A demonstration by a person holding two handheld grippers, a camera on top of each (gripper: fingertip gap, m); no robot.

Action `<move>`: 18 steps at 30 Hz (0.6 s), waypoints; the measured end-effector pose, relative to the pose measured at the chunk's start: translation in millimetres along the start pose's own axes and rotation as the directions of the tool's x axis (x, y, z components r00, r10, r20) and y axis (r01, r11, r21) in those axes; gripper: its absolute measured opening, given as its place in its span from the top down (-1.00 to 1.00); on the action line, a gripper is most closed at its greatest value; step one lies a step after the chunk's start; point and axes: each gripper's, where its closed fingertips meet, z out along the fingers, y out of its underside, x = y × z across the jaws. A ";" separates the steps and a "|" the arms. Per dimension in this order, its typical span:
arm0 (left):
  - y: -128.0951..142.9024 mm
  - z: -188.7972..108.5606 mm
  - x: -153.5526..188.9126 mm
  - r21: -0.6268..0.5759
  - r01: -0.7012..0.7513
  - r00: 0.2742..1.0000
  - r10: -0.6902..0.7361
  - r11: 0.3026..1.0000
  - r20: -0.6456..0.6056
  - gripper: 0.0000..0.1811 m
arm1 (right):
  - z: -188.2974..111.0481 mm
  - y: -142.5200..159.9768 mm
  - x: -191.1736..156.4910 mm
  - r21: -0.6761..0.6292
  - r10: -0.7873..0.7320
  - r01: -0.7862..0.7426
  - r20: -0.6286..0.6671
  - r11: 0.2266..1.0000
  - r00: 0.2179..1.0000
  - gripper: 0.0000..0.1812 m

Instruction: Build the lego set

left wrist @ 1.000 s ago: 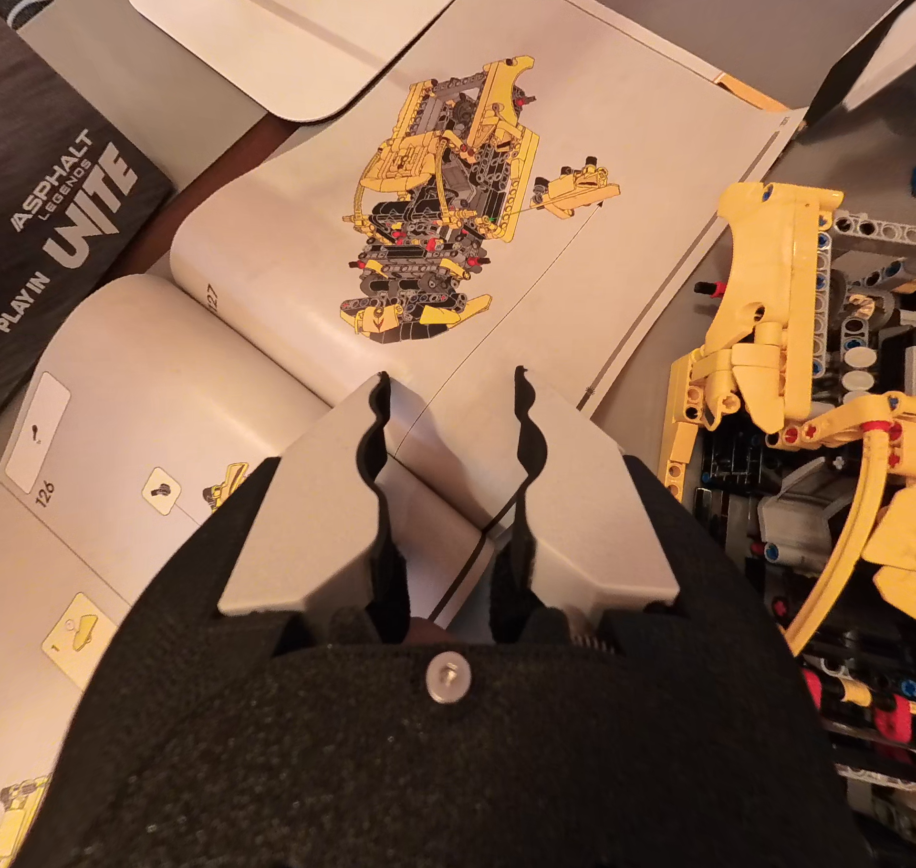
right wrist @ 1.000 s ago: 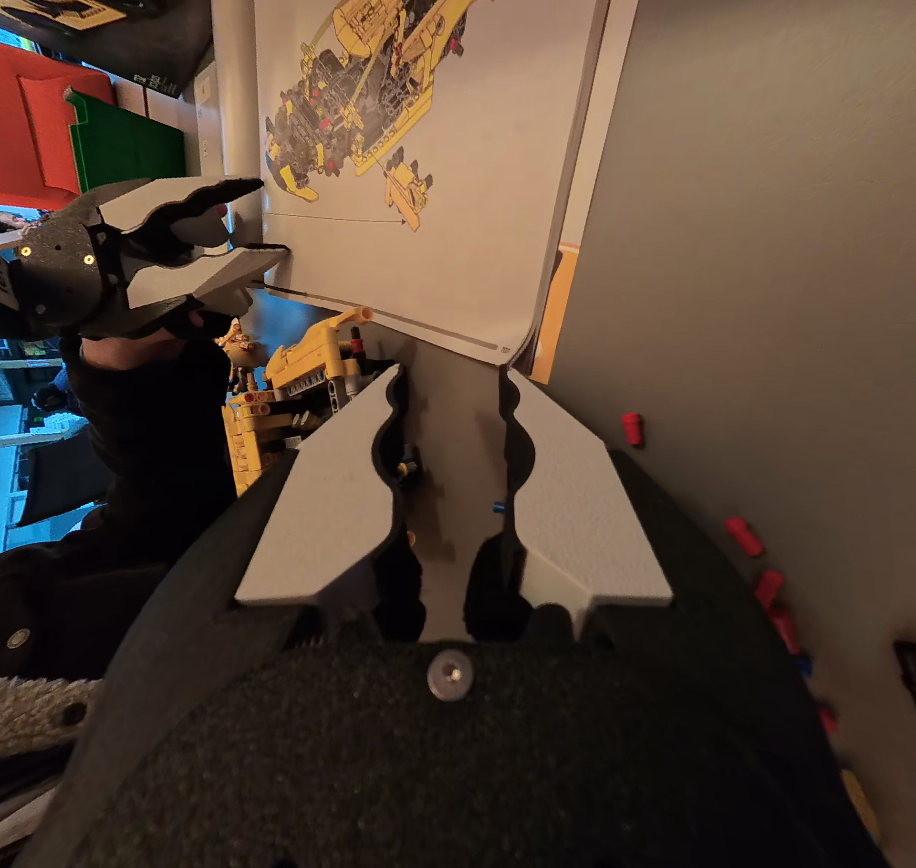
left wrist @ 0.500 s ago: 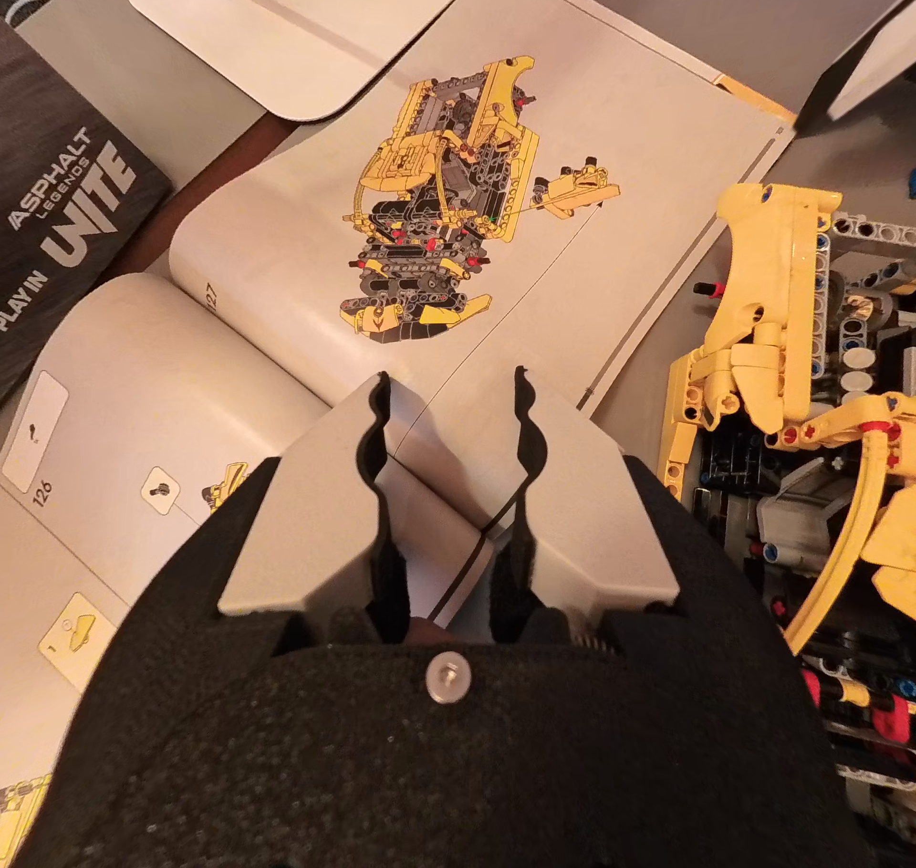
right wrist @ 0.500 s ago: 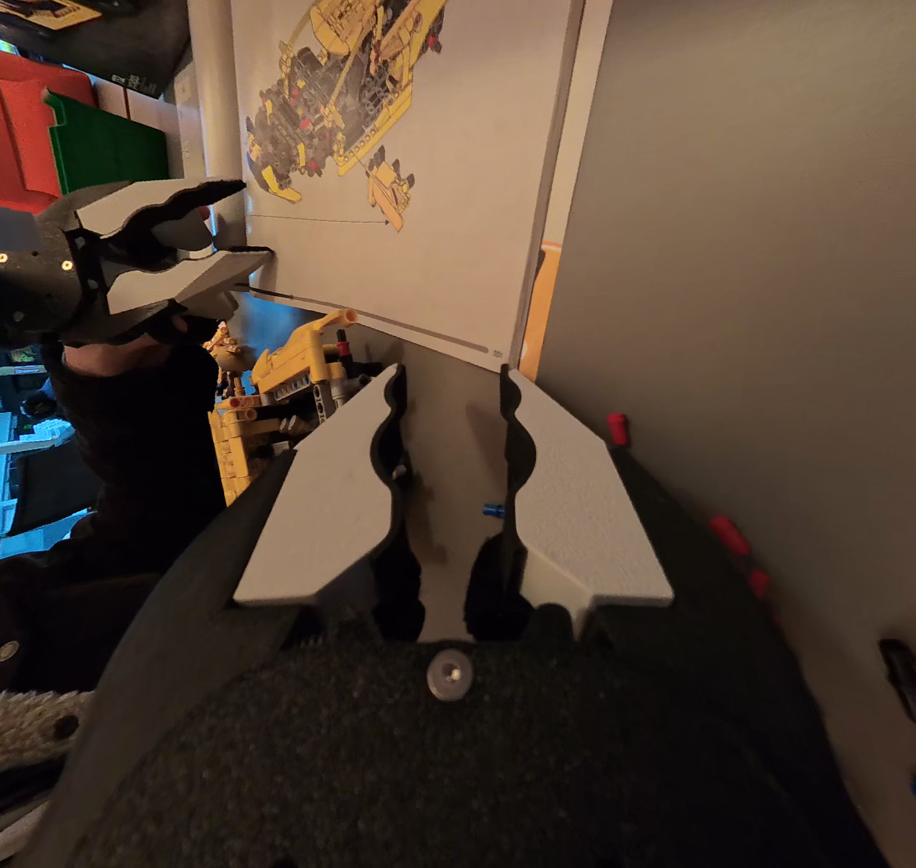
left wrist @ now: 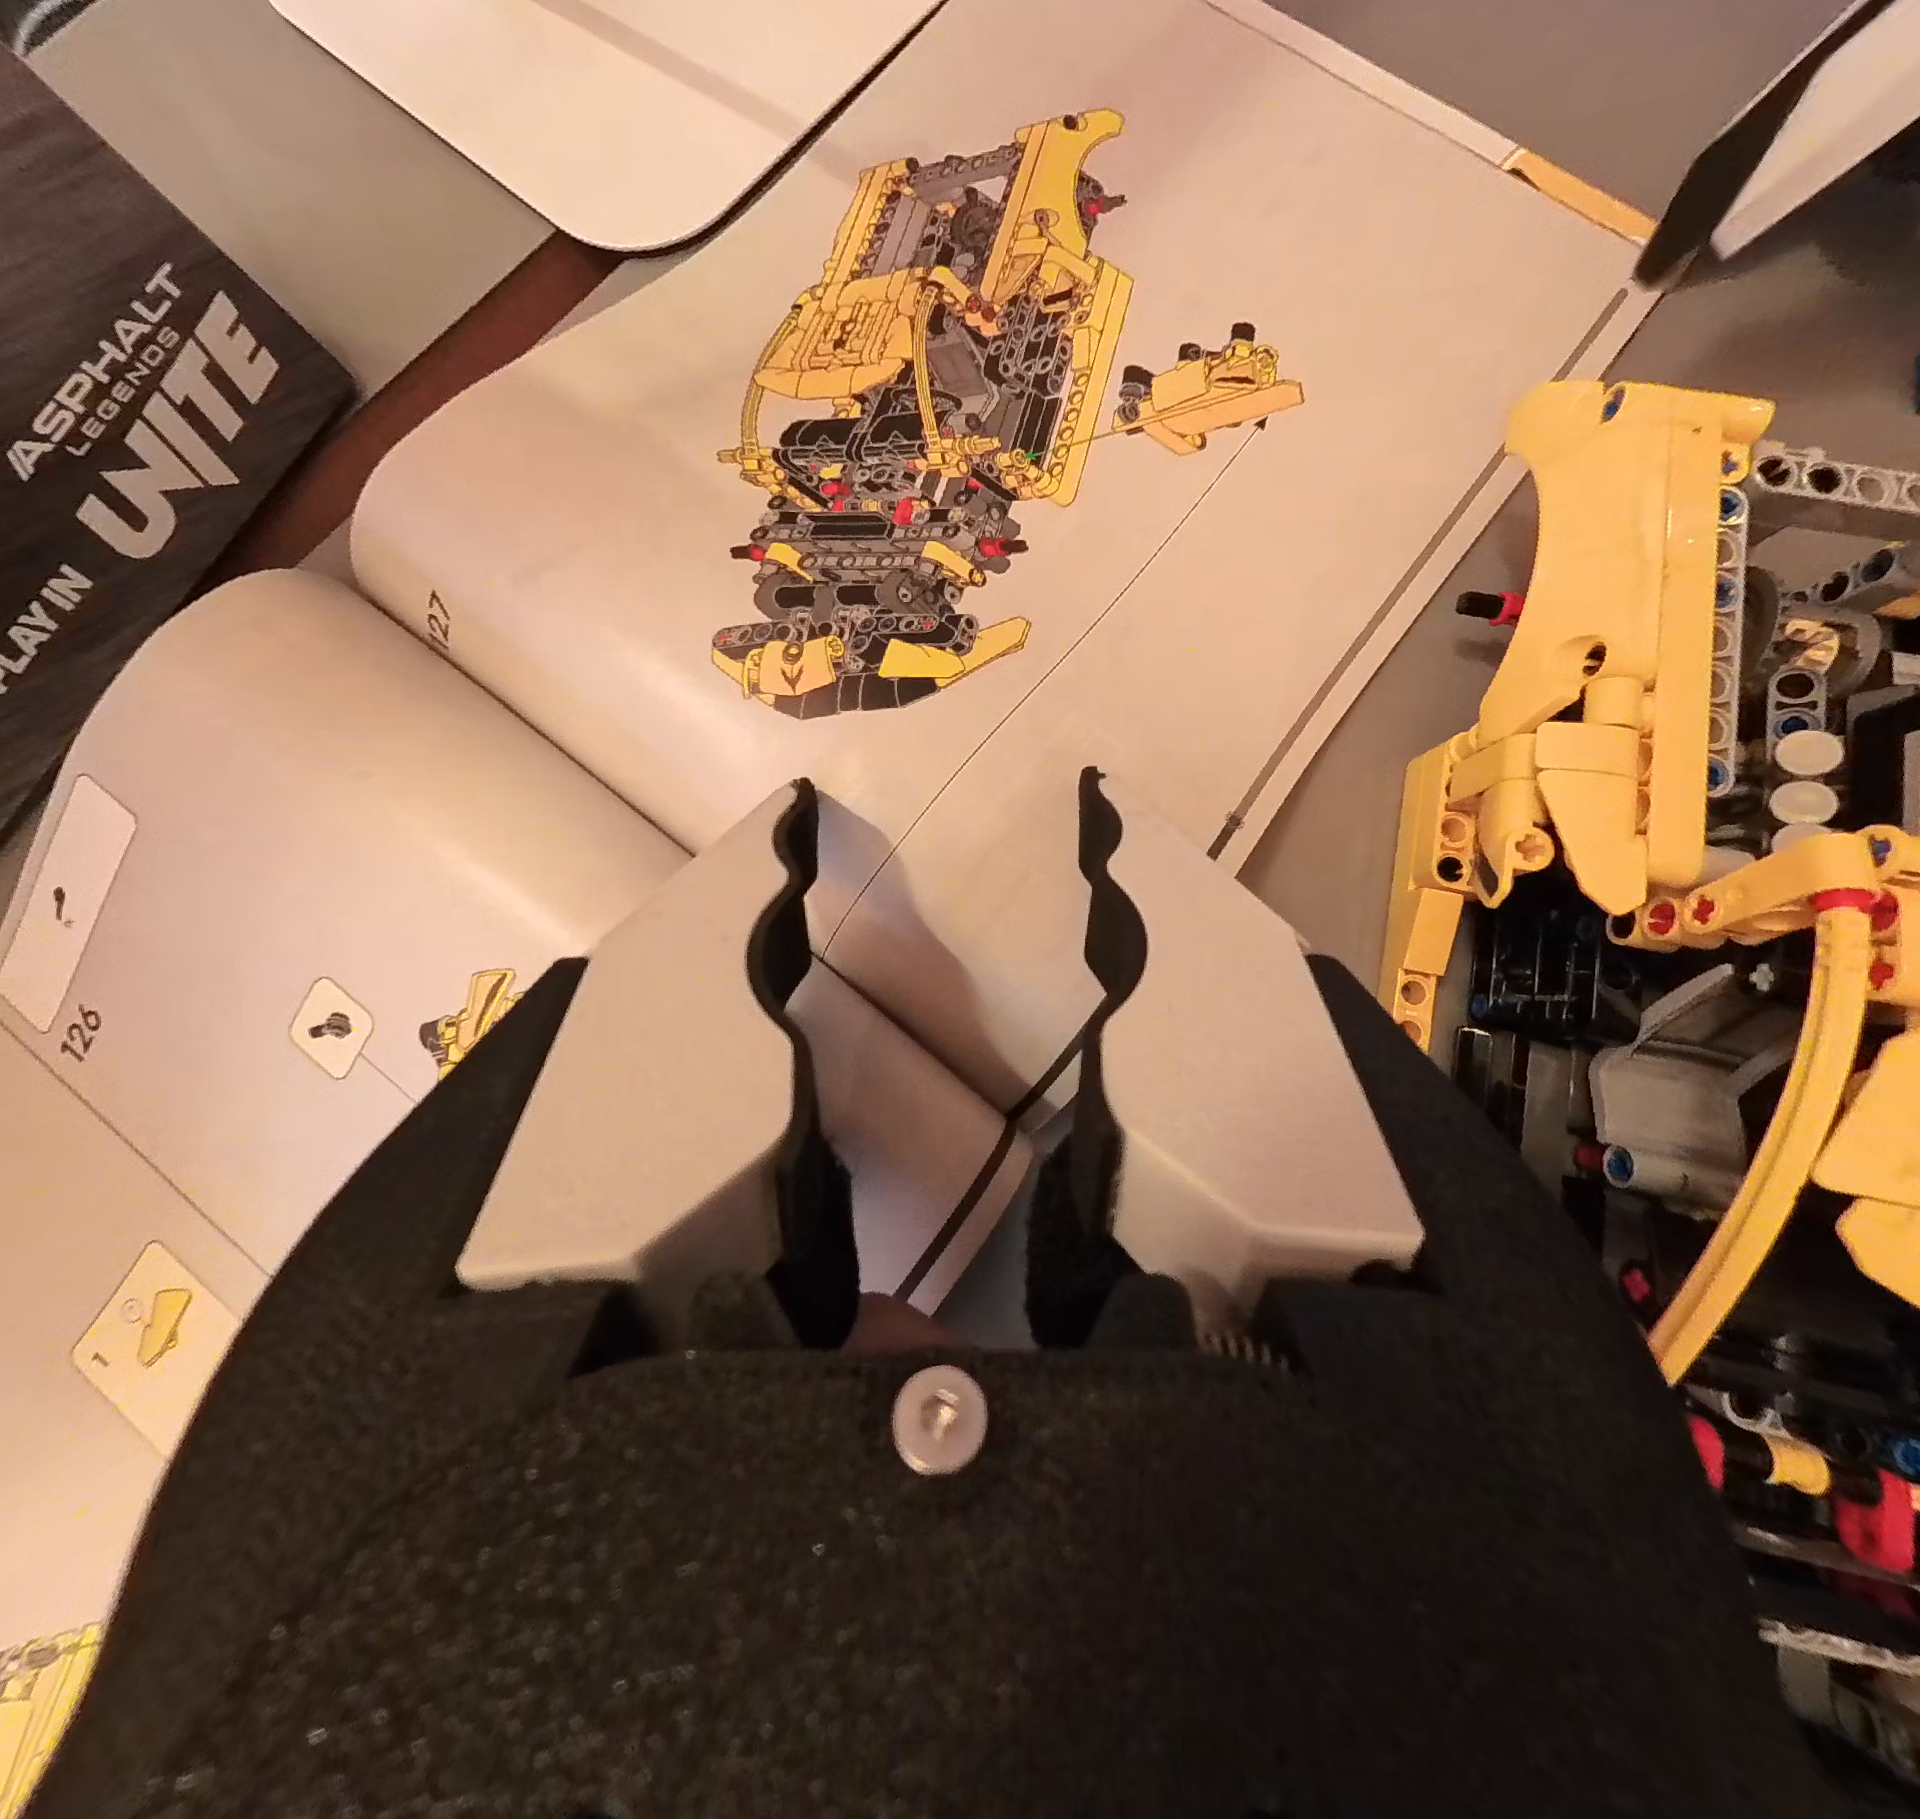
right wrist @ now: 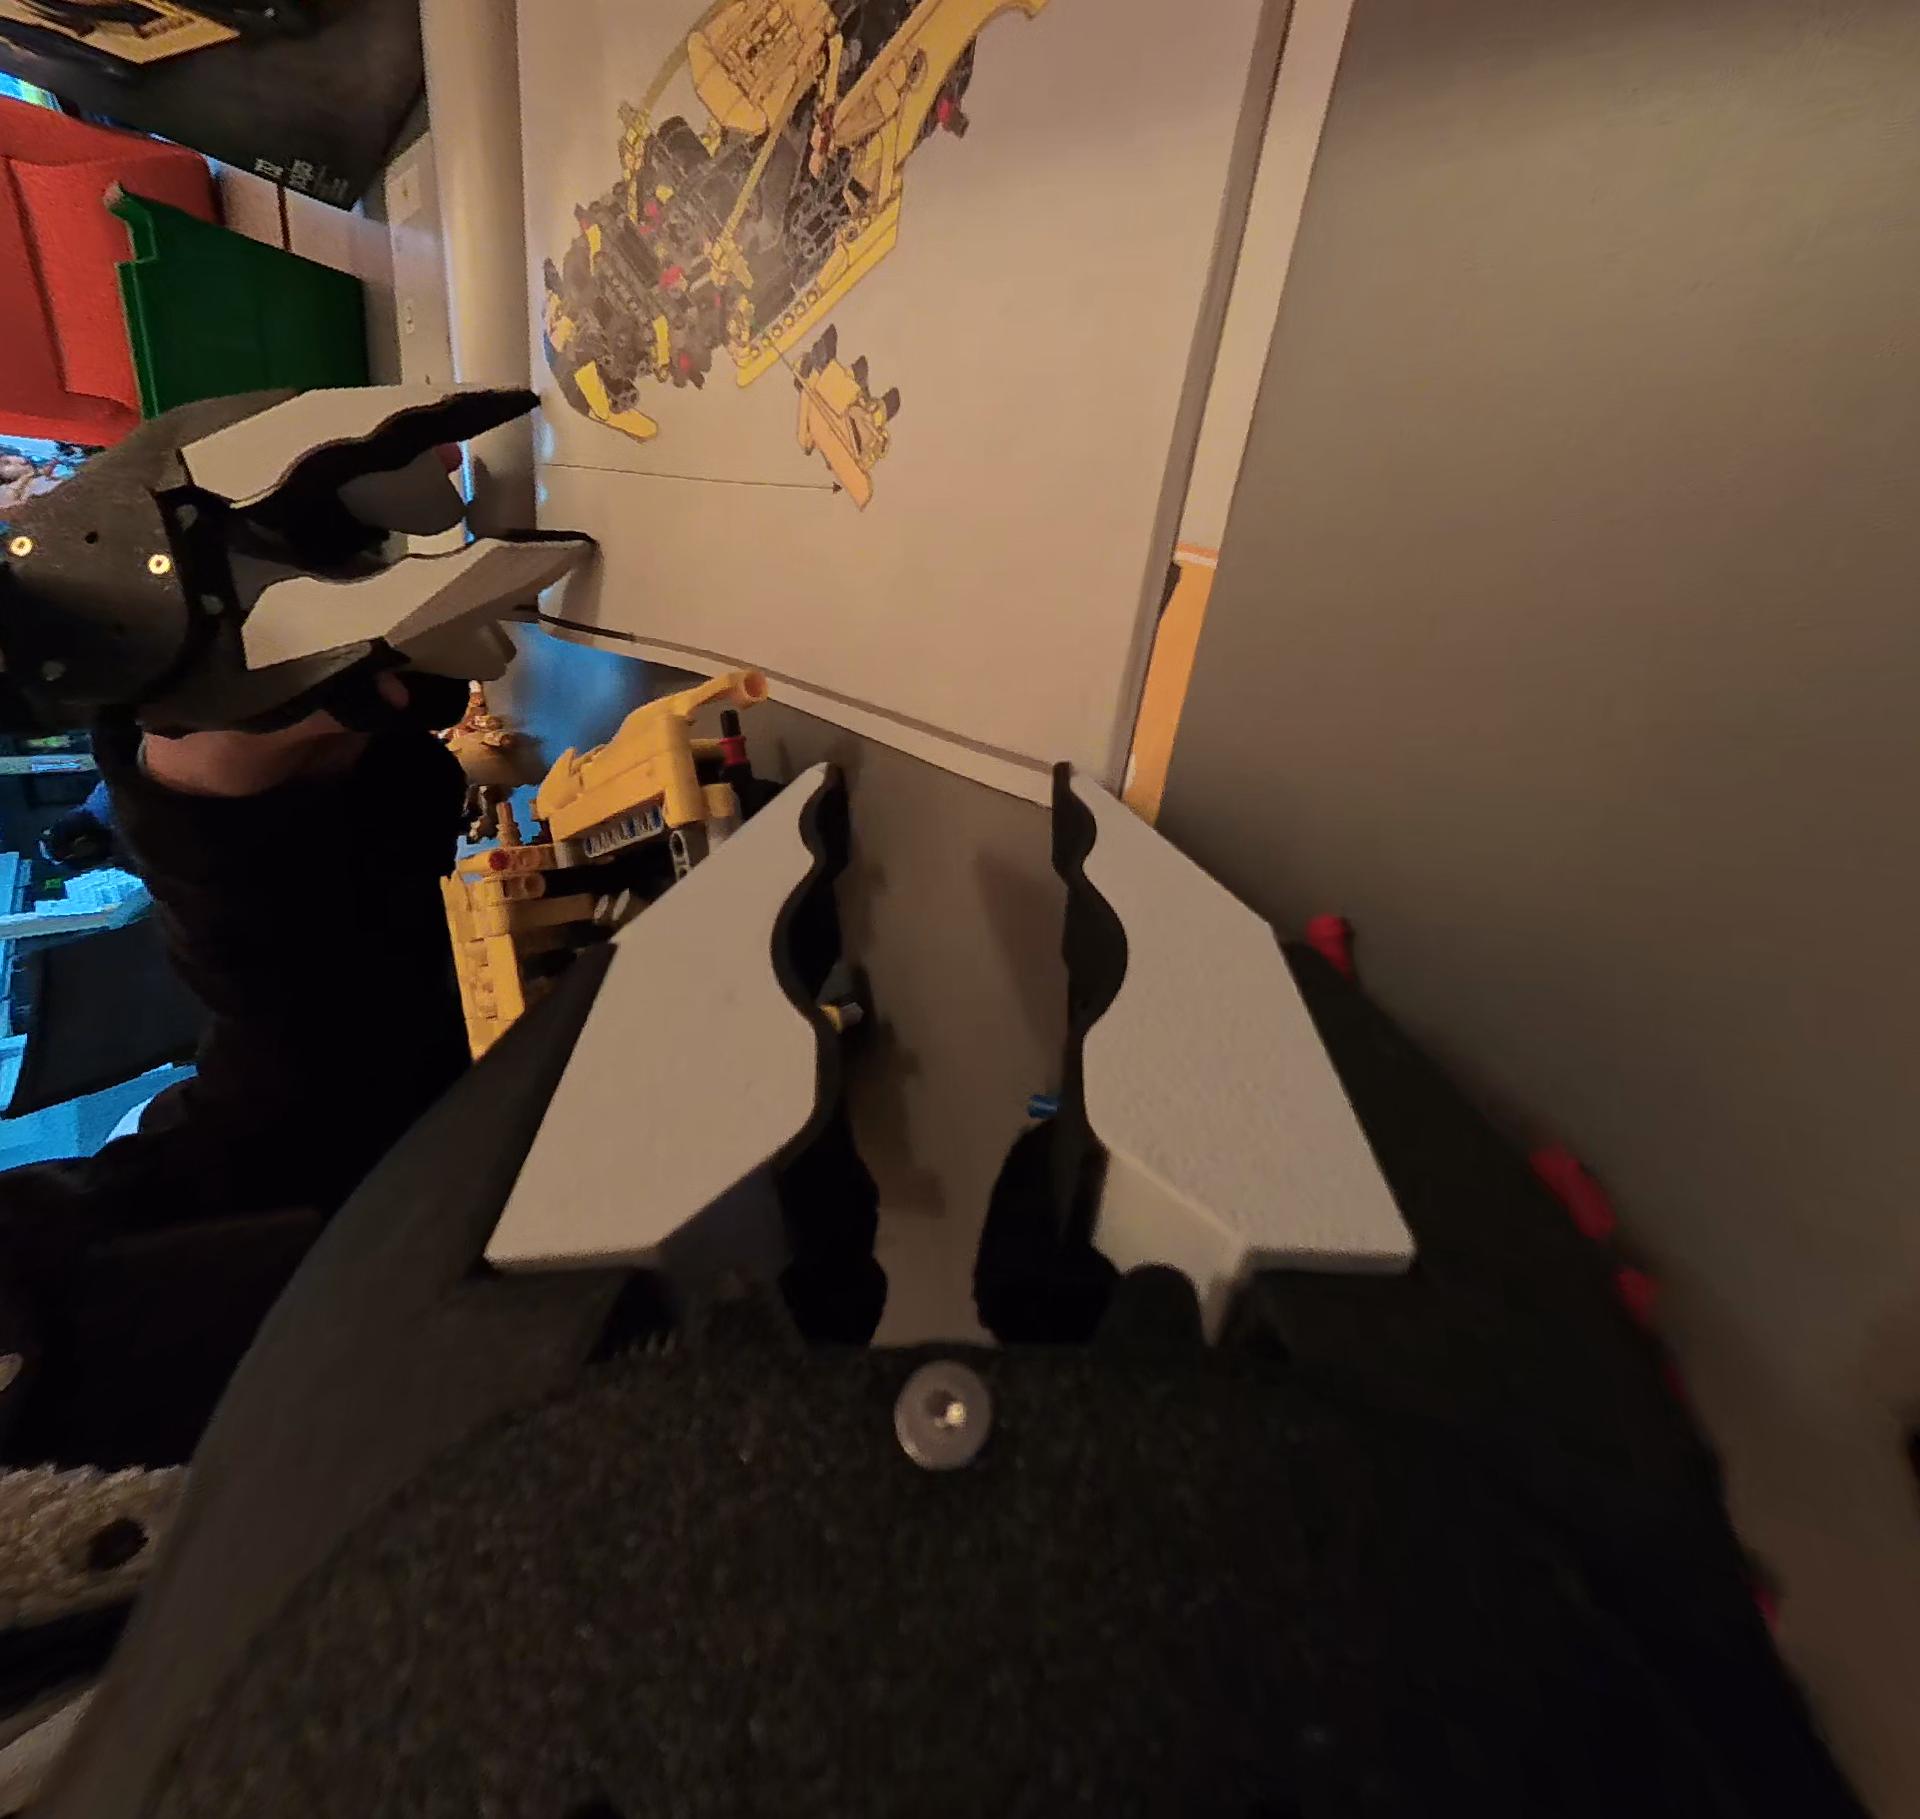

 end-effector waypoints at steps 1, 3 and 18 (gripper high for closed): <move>0.1 0.2 0.1 0.000 0.000 1.000 0.000 1.000 0.001 0.44 | 0.6 0.1 -1.0 -0.004 -0.007 0.007 -0.001 1.000 1.000 0.57; 0.1 0.6 0.2 0.000 0.000 1.000 0.000 1.000 0.000 0.44 | -3.6 -2.9 -3.6 0.010 -0.025 0.025 -0.013 1.000 1.000 0.57; 0.6 2.0 0.9 0.002 0.005 1.000 -0.005 1.000 -0.003 0.44 | -10.6 -2.3 8.5 0.007 -0.023 0.024 -0.109 1.000 0.994 0.69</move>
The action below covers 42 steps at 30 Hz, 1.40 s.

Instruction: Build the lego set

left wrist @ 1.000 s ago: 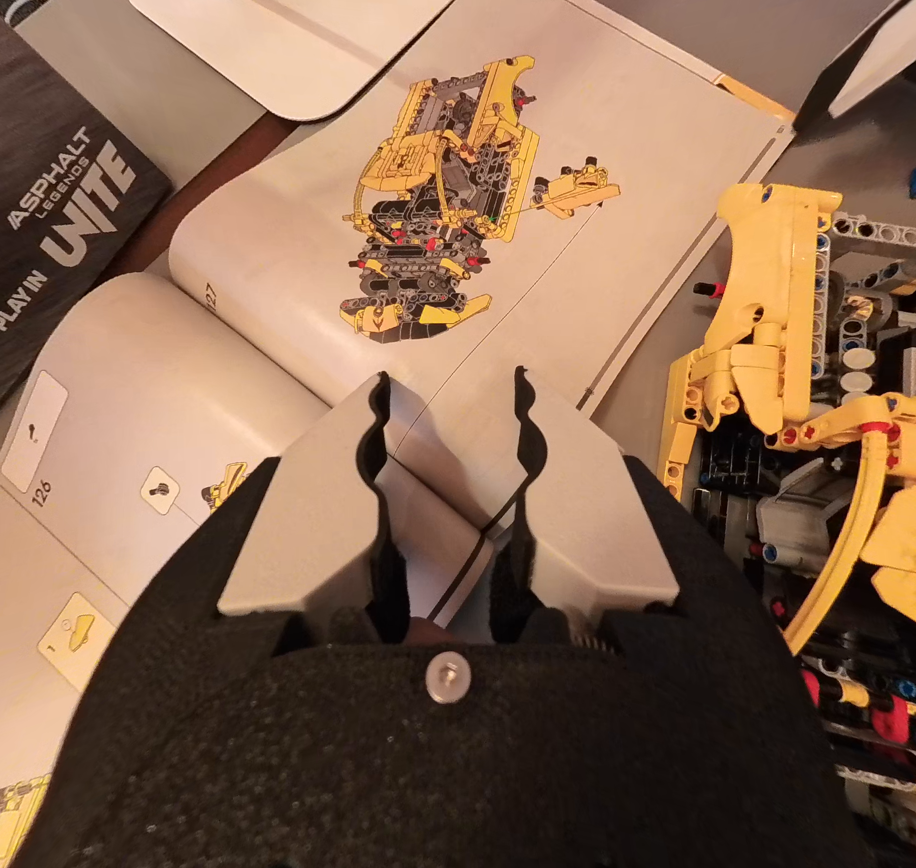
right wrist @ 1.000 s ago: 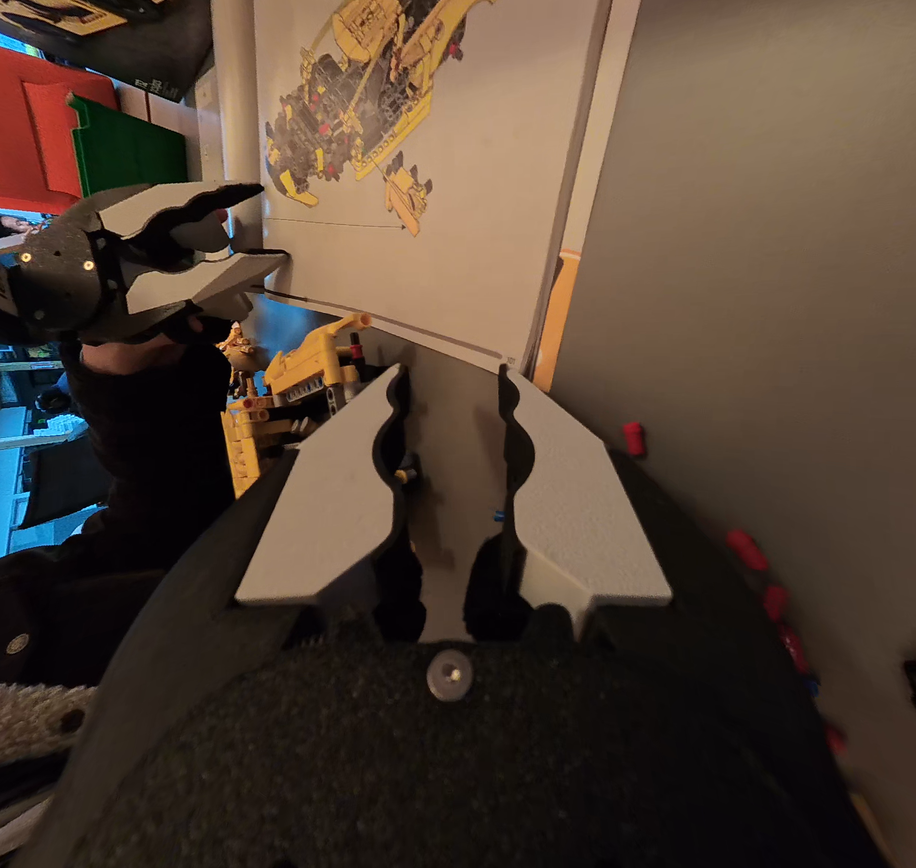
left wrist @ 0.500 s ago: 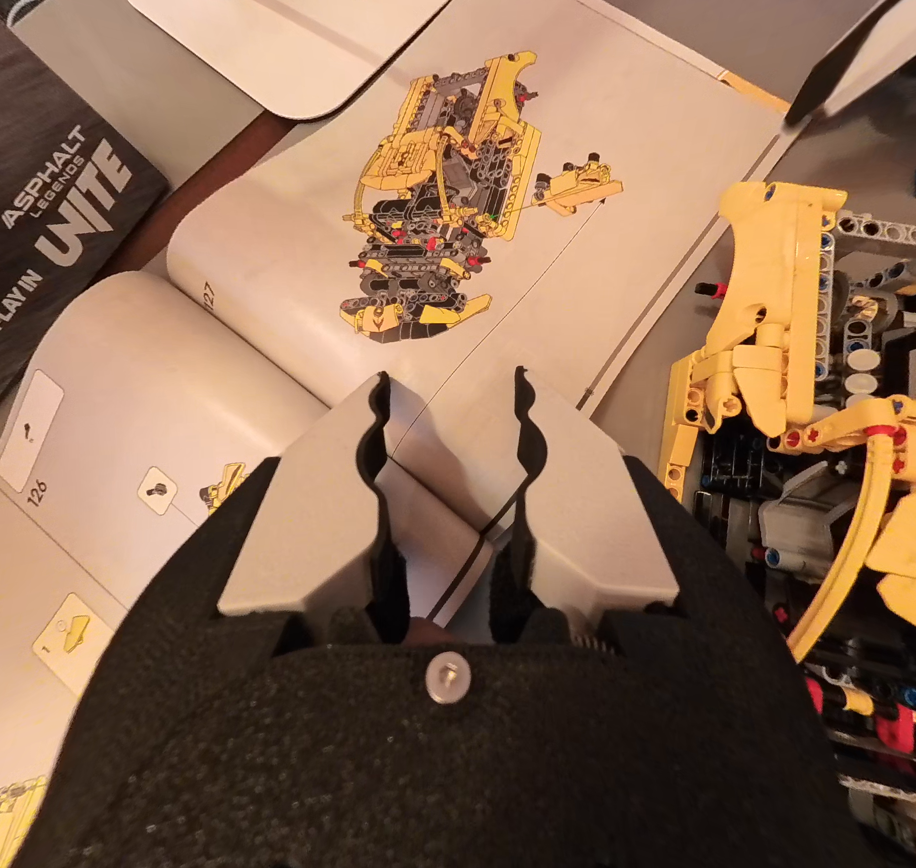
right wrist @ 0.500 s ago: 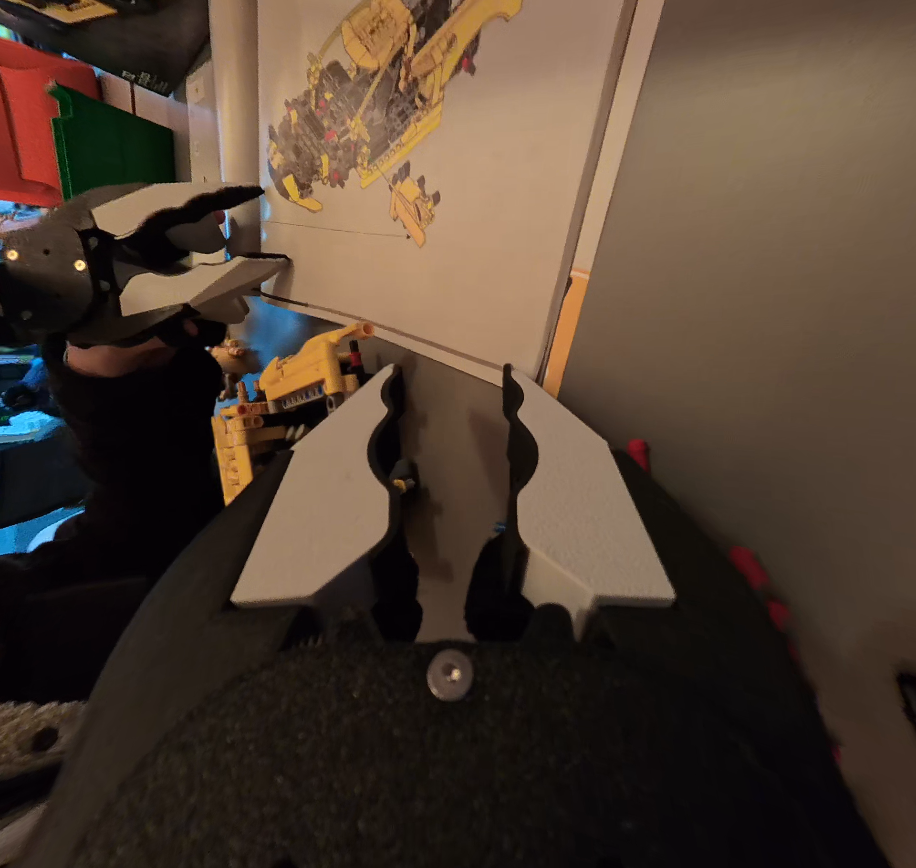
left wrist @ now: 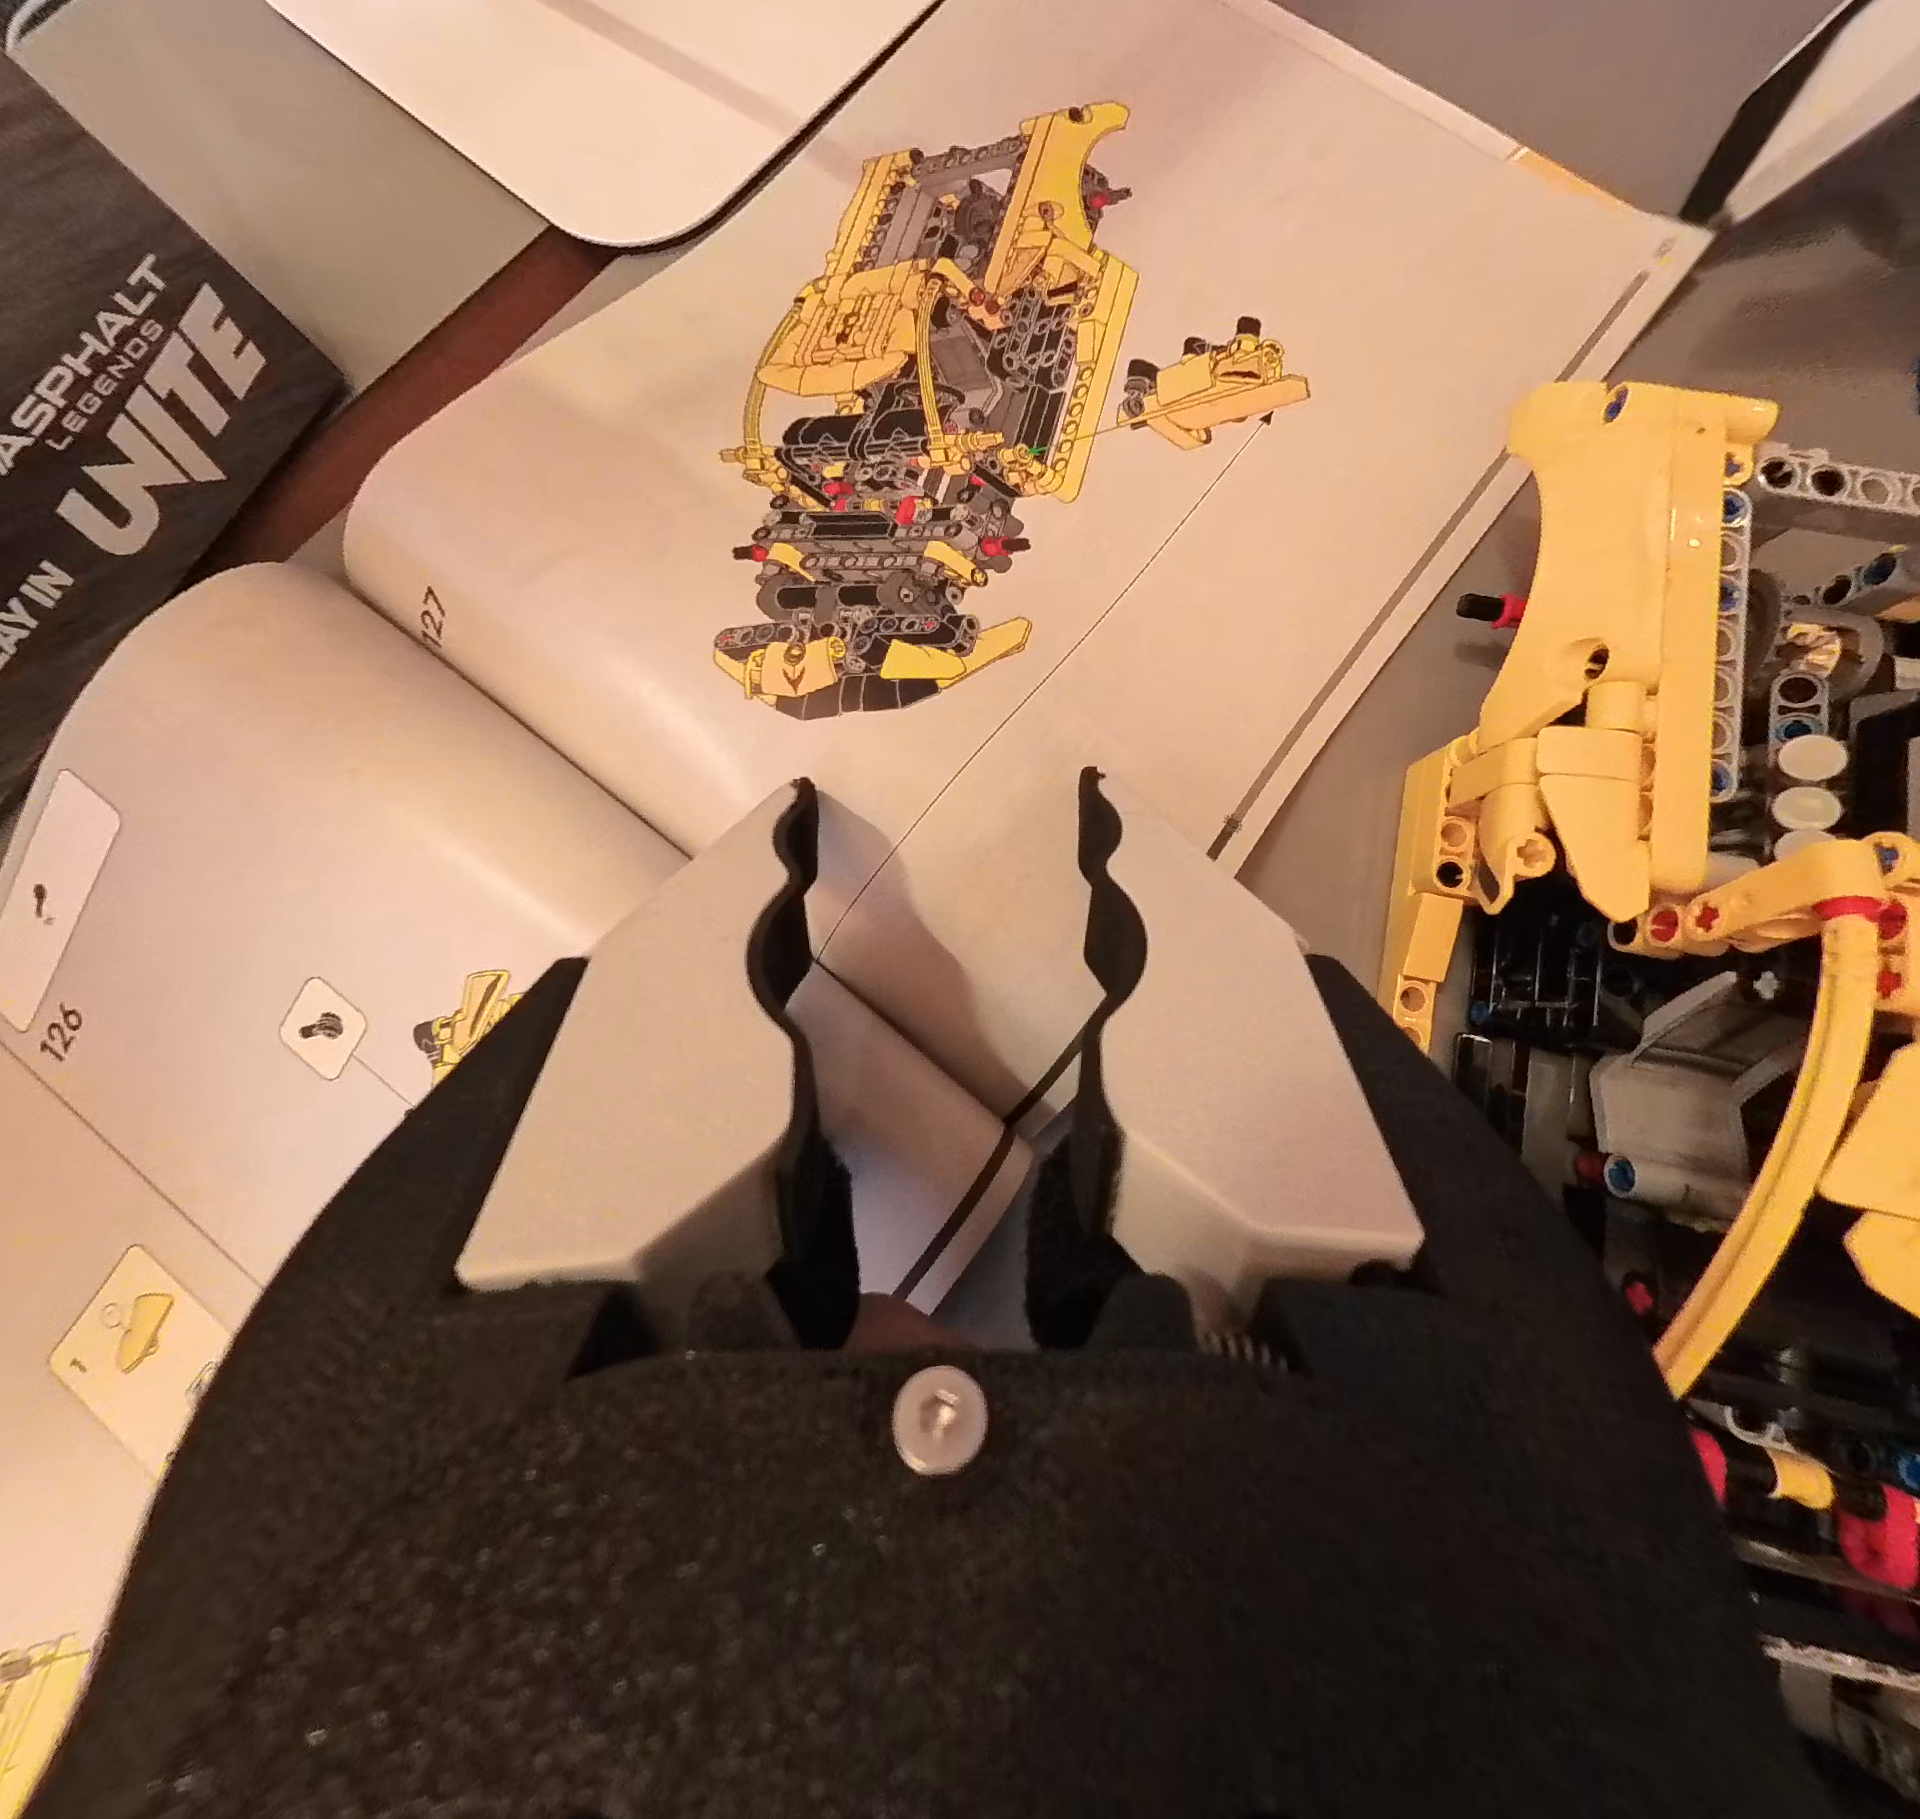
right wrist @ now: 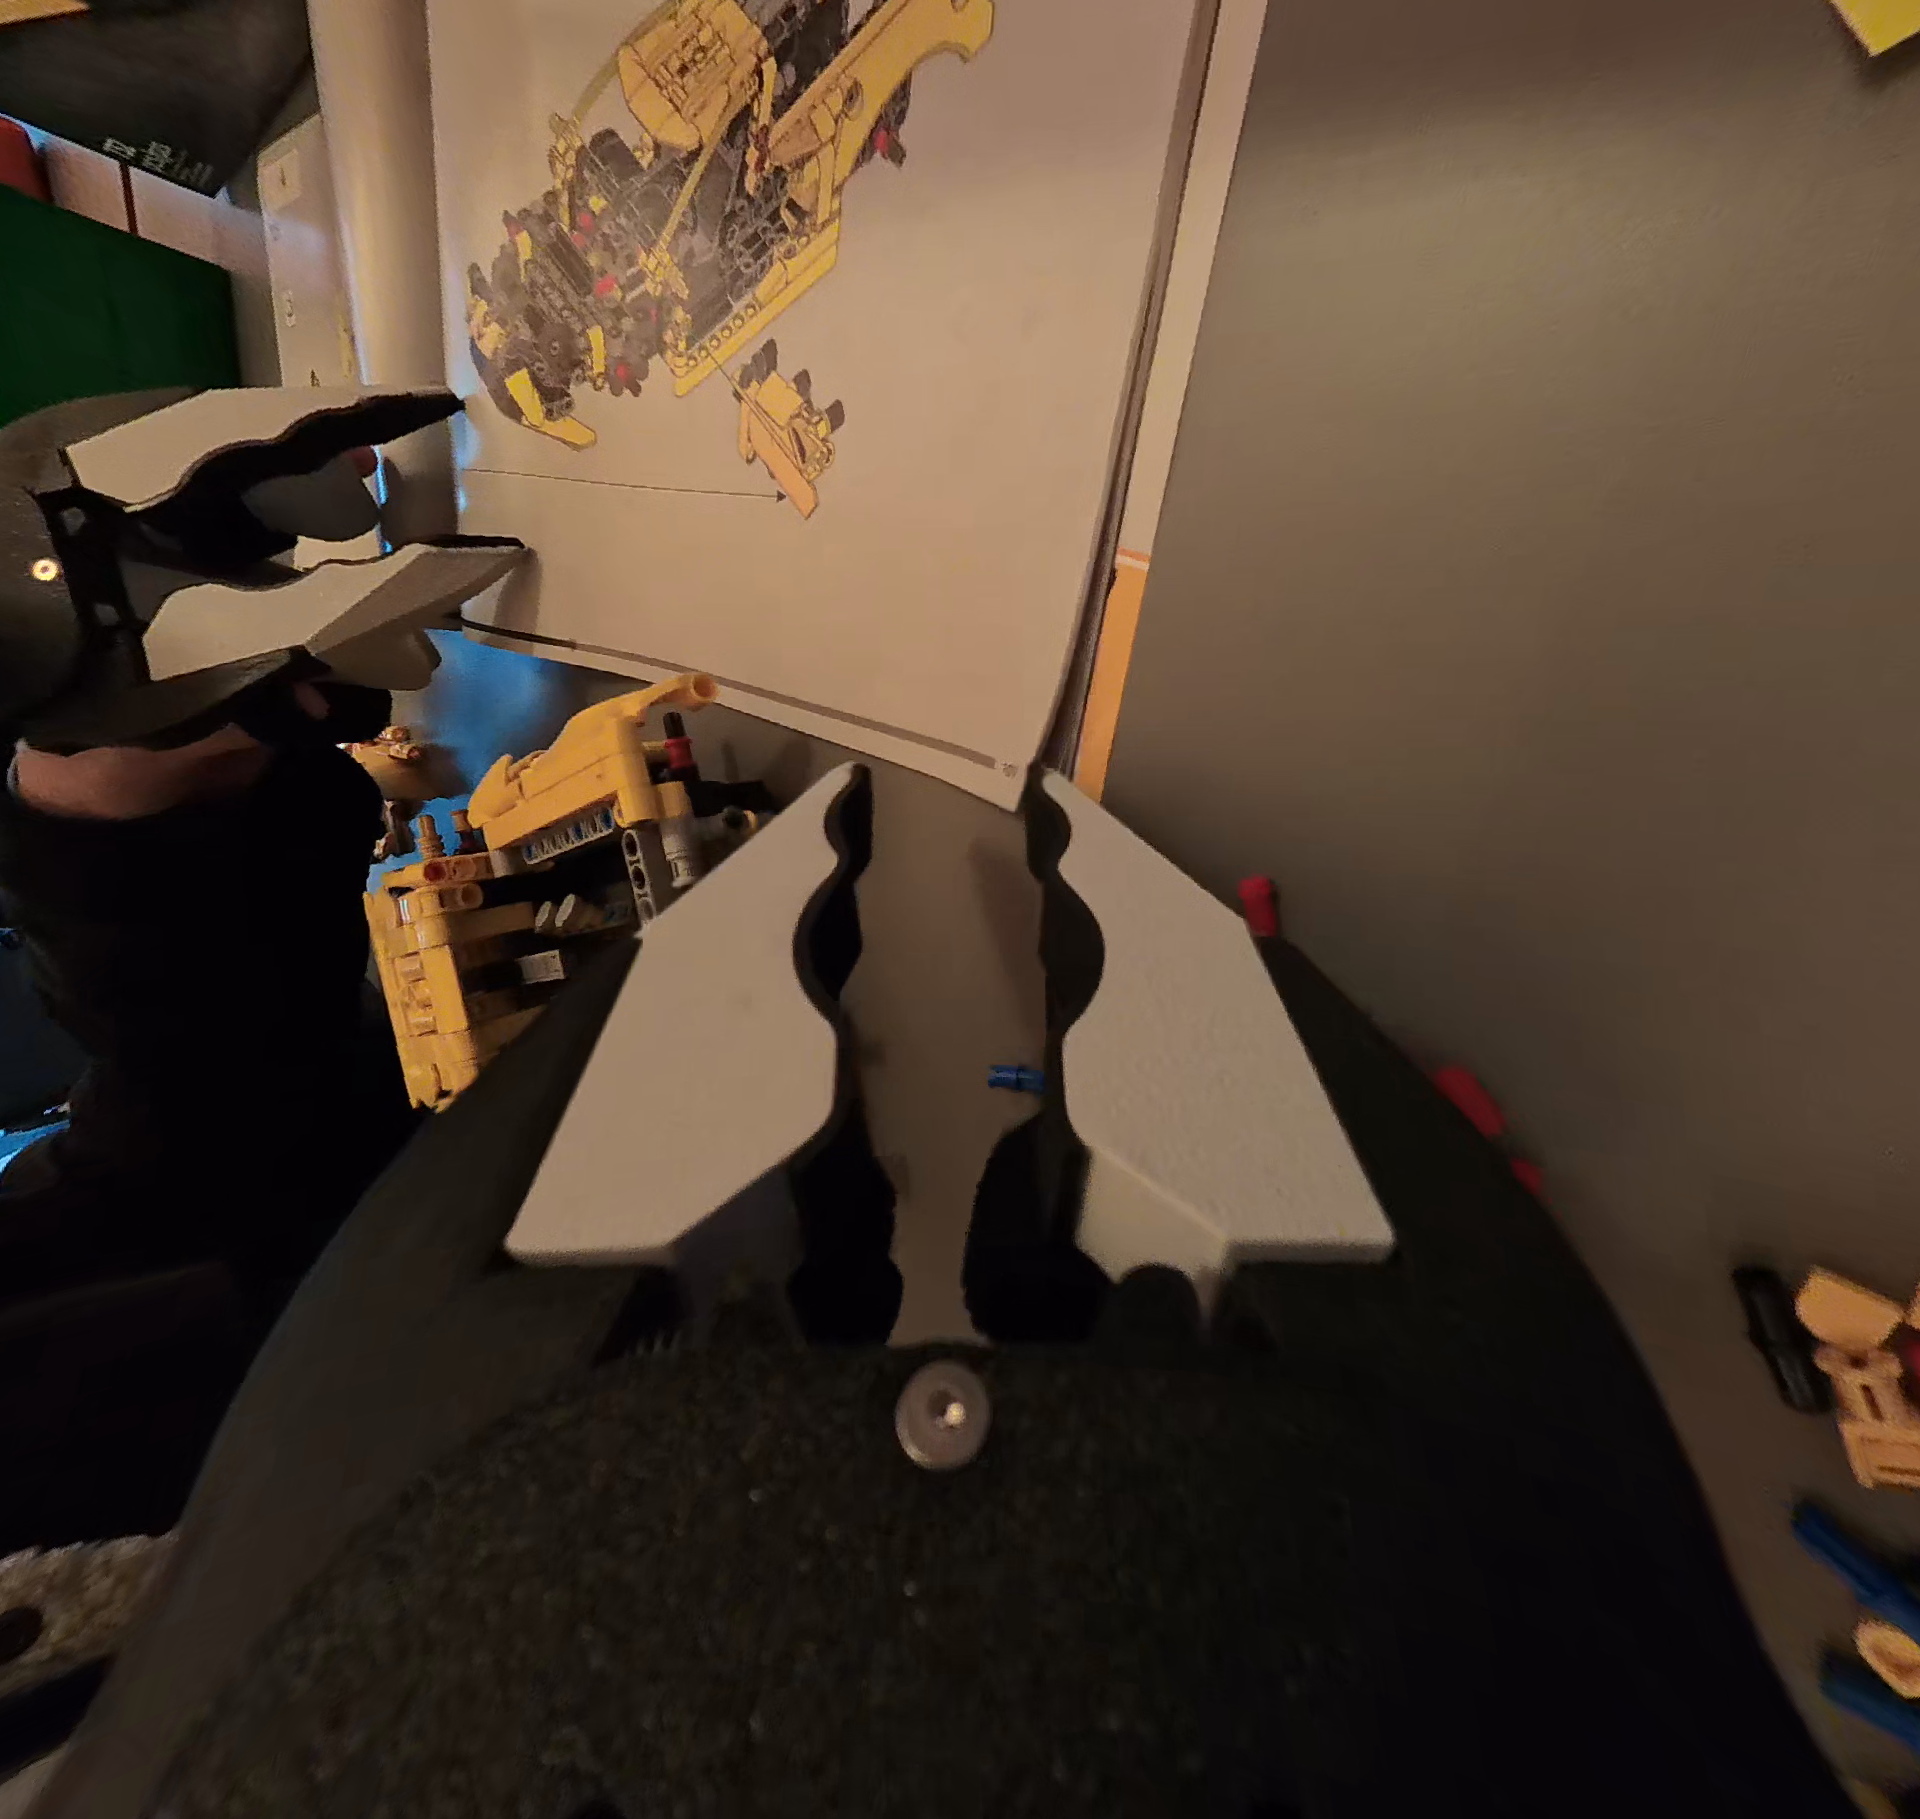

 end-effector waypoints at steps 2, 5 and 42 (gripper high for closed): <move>0.2 0.8 0.5 0.000 0.002 1.000 -0.002 1.000 -0.001 0.45 | 1.0 1.5 4.6 -0.010 -0.007 0.006 -0.021 1.000 1.000 0.74; 0.5 1.8 0.6 0.001 -0.001 1.000 0.001 1.000 0.004 0.45 | 4.4 2.7 16.8 -0.021 -0.020 0.018 -0.074 1.000 0.997 0.90; 1.6 1.7 -23.1 0.007 0.145 0.984 -0.145 0.989 0.099 1.00 | 13.0 -9.3 3.8 -0.053 -0.311 0.307 -0.187 0.950 0.932 0.47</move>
